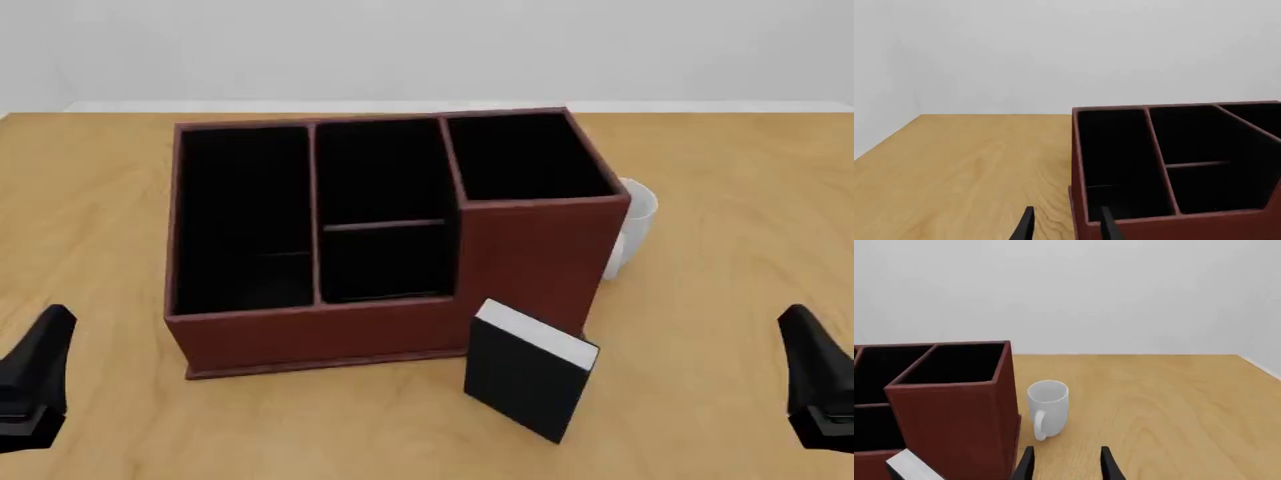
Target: Pick up the book and place it in the right compartment of the caddy.
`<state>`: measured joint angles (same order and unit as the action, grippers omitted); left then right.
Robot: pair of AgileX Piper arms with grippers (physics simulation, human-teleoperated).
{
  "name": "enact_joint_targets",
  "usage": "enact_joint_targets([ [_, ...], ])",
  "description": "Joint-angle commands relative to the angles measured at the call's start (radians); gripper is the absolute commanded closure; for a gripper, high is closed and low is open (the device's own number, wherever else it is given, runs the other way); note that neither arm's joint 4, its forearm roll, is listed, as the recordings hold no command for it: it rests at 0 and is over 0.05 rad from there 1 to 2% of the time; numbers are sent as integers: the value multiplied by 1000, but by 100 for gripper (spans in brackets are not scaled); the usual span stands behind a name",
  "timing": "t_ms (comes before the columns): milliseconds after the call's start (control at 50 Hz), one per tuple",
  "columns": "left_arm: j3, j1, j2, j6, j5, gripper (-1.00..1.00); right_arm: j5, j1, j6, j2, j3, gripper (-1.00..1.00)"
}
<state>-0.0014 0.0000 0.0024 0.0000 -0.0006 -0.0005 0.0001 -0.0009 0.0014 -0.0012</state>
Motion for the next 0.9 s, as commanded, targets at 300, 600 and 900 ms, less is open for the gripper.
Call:
enact_joint_targets([
  [300,-3,0,5,0,-1,-100,-40,-4,-24,78,-8,-100],
  [600,-3,0,5,0,-1,-100,-17,129,-93,278,-102,-100],
  [900,-3,0,5,0,-1,-100,86,211,-179,389,-221,-100],
])
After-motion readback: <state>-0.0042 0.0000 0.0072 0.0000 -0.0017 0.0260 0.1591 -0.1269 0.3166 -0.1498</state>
